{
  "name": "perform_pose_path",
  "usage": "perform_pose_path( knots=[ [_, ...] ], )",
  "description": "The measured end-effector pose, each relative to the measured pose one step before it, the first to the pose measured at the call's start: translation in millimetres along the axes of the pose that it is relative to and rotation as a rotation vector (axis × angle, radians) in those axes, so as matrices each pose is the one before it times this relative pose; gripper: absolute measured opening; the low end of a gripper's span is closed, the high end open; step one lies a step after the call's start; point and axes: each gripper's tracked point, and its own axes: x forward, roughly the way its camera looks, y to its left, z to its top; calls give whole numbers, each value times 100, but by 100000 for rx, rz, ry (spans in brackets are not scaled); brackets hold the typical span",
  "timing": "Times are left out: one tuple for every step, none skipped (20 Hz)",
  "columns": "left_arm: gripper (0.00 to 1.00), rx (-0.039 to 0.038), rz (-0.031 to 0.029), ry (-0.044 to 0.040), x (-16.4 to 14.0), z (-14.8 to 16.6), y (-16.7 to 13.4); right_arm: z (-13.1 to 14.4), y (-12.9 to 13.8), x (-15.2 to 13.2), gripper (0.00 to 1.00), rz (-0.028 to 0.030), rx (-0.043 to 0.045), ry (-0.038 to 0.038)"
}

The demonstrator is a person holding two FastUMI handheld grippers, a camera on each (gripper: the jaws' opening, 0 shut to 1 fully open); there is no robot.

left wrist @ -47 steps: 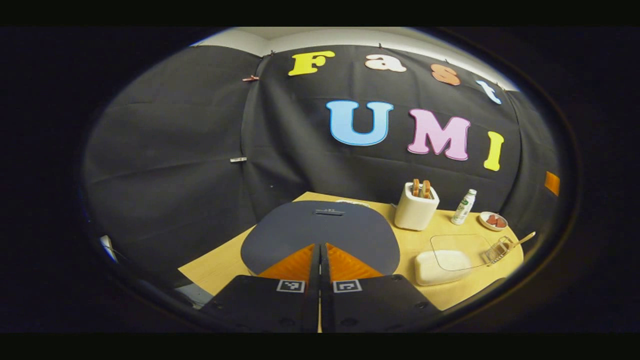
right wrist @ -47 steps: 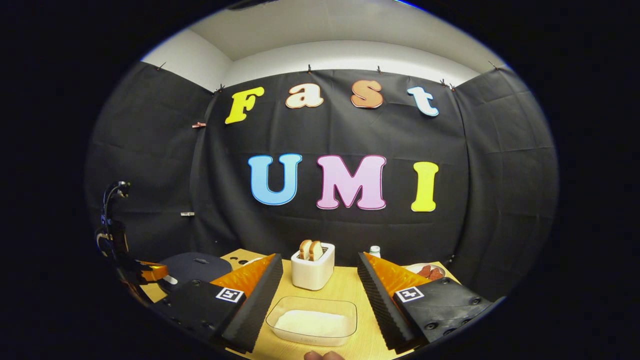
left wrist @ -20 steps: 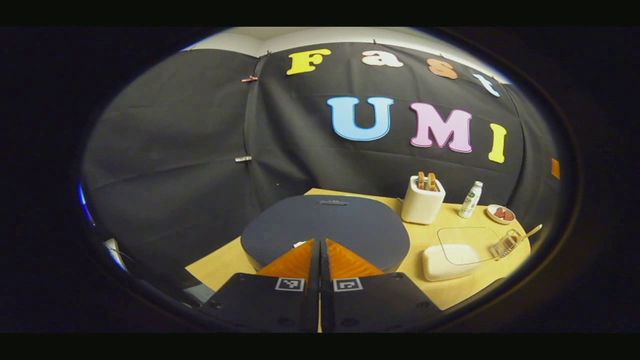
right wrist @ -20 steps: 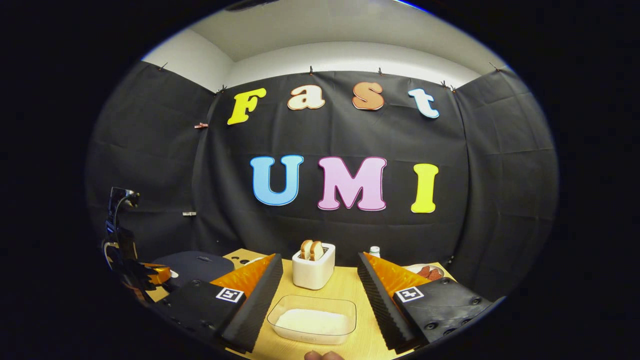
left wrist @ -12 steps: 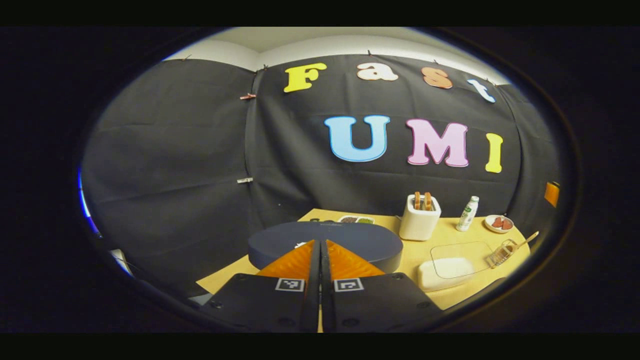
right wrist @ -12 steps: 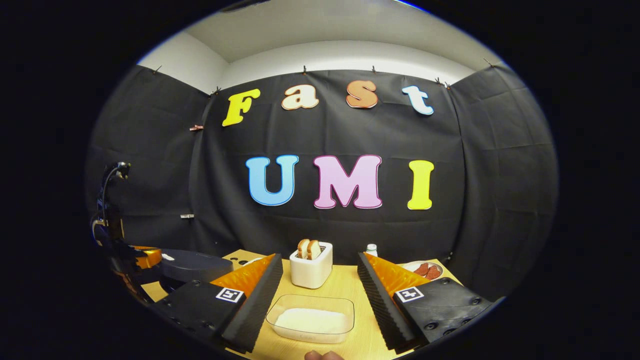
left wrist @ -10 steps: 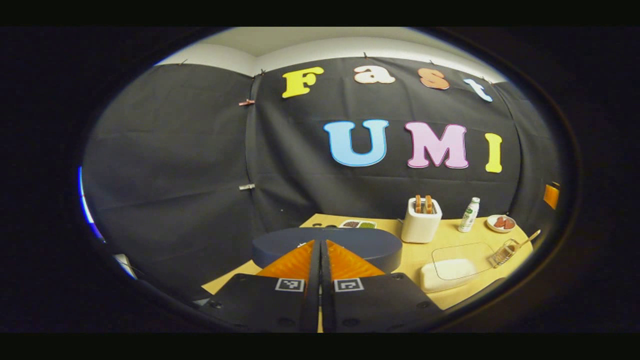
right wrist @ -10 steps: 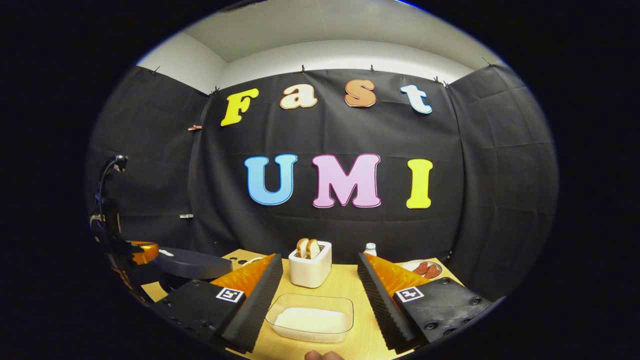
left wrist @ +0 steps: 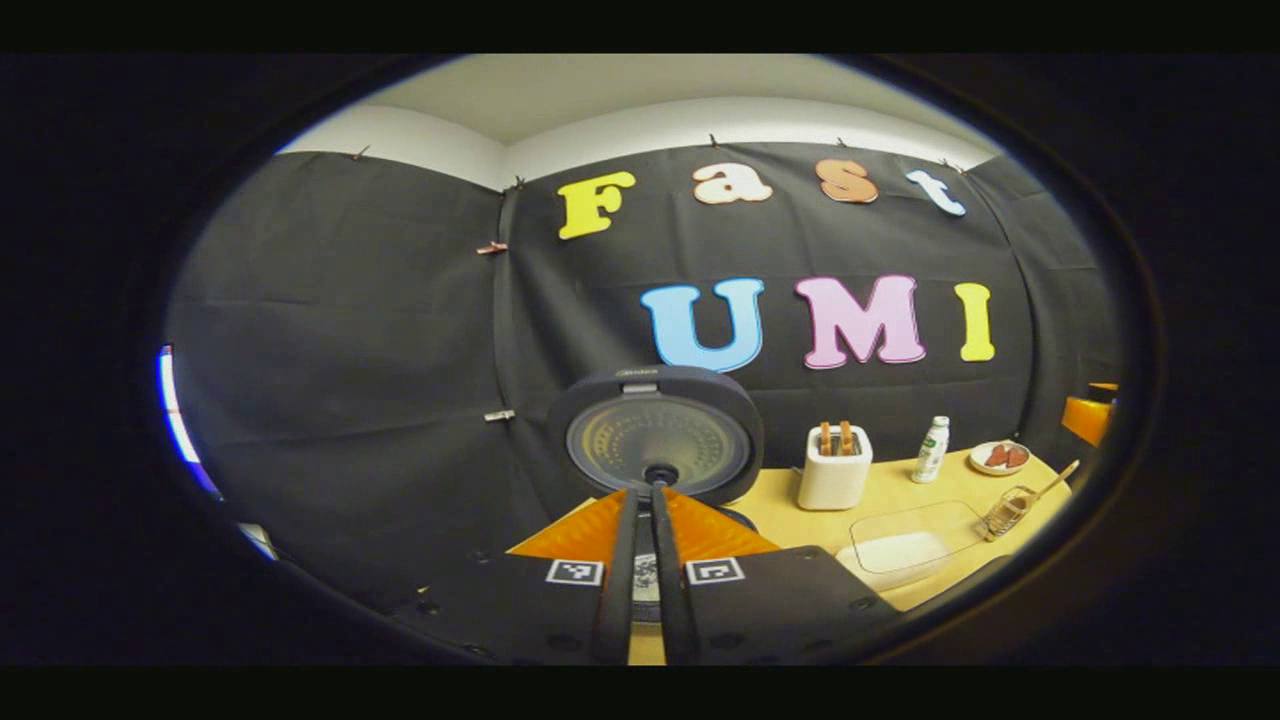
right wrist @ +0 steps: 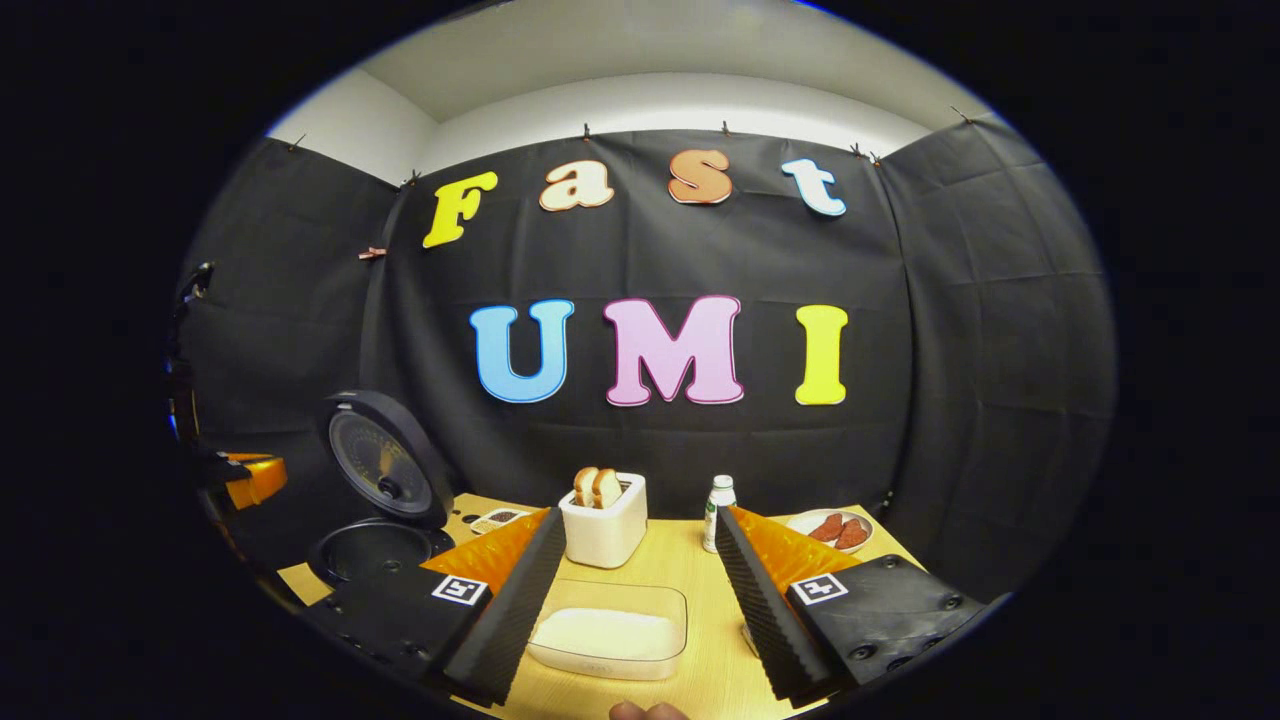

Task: Close the left gripper, press the button to open the rice cooker; take a wooden spoon from the chopstick holder with the right hand, scoop a spoonful of rice and pour it into the rice cooker, then put the wooden spoon back into the chopstick holder.

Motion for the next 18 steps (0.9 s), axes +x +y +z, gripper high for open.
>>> perform_pose_path(
  knots=[
    [19,1137,1472,-1355,-152,360,203,-414,-548,116,94,-819,874,861],
    [24,1260,1611,-1724,-171,541,268,-600,-558,16,94,-624,886,1037],
    [24,804,1218,-1741,-257,531,96,-530,-790,186,94,-1241,716,1047],
    [28,483,618,-1391,-154,533,-21,-721,-908,187,94,-1293,870,1506],
    [36,-122,330,-1188,-159,228,-35,-539,-975,255,94,-1654,1066,1300],
    [33,-481,-373,-899,-151,358,-217,-488,-922,162,94,-1936,913,1143],
    [35,-366,-34,-468,-163,176,-64,-493,-1152,276,94,-2327,805,1189],
    [42,-437,-194,-622,-77,254,-191,-585,-1125,306,94,-2045,894,1279],
    [44,-16,-365,-236,-117,-78,-198,-632,-1196,360,94,-2440,722,1584],
    [59,410,-674,404,69,26,-322,-624,-1127,371,94,-2114,1133,1557],
    [64,589,-356,867,-68,-275,-248,-618,-985,444,94,-1726,1297,1791],
    [81,237,-1001,675,-112,-56,-275,-608,-1094,383,93,-1933,1164,1698],
    [83,-64,-299,31,-16,118,-132,-397,-1027,407,92,-1971,853,1340],
    [87,-448,-138,-255,-66,176,-105,-190,-1029,381,92,-1838,661,716],
    [87,-390,252,-159,-97,103,-44,-150,-1000,407,92,-1975,297,516],
    [87,-135,751,-94,-106,120,42,-97,-924,500,92,-1834,296,419],
    [87,80,749,-46,-166,37,81,-174,-862,432,92,-1639,635,413],
    [87,354,1107,259,-26,66,38,-179,-806,298,92,-1830,862,1179]
  ],
)
